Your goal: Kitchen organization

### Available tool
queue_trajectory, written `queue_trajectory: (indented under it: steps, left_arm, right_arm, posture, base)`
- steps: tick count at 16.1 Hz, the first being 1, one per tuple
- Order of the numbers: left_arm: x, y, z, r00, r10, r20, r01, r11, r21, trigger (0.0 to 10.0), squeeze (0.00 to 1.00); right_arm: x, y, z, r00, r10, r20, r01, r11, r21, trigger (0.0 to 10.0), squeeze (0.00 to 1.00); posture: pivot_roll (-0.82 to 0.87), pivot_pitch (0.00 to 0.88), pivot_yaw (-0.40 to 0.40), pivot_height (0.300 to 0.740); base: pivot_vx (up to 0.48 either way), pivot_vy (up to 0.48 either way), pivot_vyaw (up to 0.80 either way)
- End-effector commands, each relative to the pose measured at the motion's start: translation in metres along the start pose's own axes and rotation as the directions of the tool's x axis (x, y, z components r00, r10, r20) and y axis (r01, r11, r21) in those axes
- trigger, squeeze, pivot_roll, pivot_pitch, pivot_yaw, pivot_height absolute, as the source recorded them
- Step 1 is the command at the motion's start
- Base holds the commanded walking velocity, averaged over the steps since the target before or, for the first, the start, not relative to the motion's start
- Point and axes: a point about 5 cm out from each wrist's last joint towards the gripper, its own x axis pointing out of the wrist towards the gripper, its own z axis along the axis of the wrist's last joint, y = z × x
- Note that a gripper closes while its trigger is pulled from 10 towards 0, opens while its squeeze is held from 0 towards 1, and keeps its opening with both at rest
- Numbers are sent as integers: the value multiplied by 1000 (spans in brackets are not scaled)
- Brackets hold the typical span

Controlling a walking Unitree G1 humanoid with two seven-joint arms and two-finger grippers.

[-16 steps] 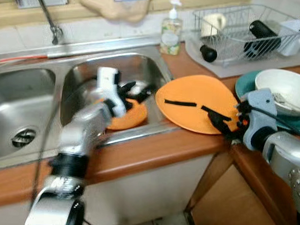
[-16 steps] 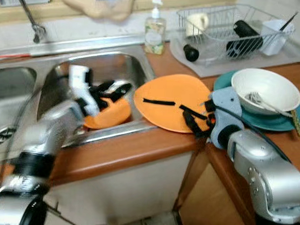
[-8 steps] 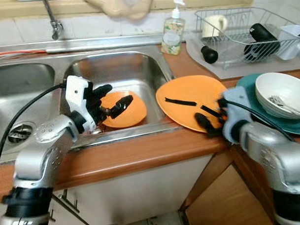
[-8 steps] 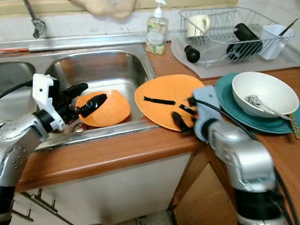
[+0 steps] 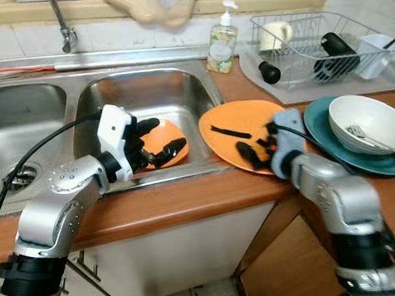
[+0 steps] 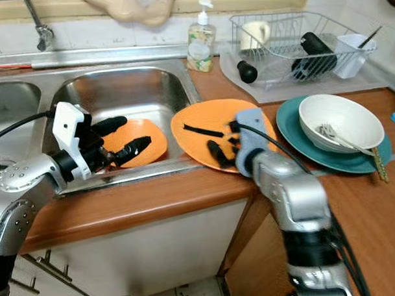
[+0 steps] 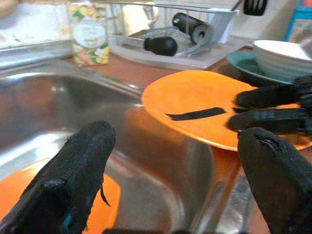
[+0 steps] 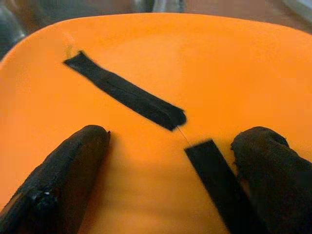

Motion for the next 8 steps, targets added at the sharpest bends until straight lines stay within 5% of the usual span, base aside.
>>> queue_trajectory:
  steps: [1, 4, 8]
  left_arm:
    - [0, -2, 1, 1000, -3, -11, 3, 1000, 16, 10000, 0]
    - [5, -5, 1, 1000, -8, -12, 8, 1000, 13, 10000, 0]
    - [7, -8, -2, 1000, -19, -17, 19, 1000, 4, 10000, 0]
  right_arm:
    - [6, 3, 1, 1000, 9, -2, -9, 1000, -12, 10000, 0]
    - [2, -1, 25, 992, -3, 124, 4, 1000, -12, 10000, 0]
    - [-34, -23, 29, 983, -53, 173, 55, 998, -11, 10000, 0]
  posture:
    - [-30, 0, 4, 740]
    - [-36, 0, 7, 740]
    - [-54, 0, 12, 740]
  base:
    - [0, 0, 0]
    - [0, 0, 0]
    - [0, 0, 0]
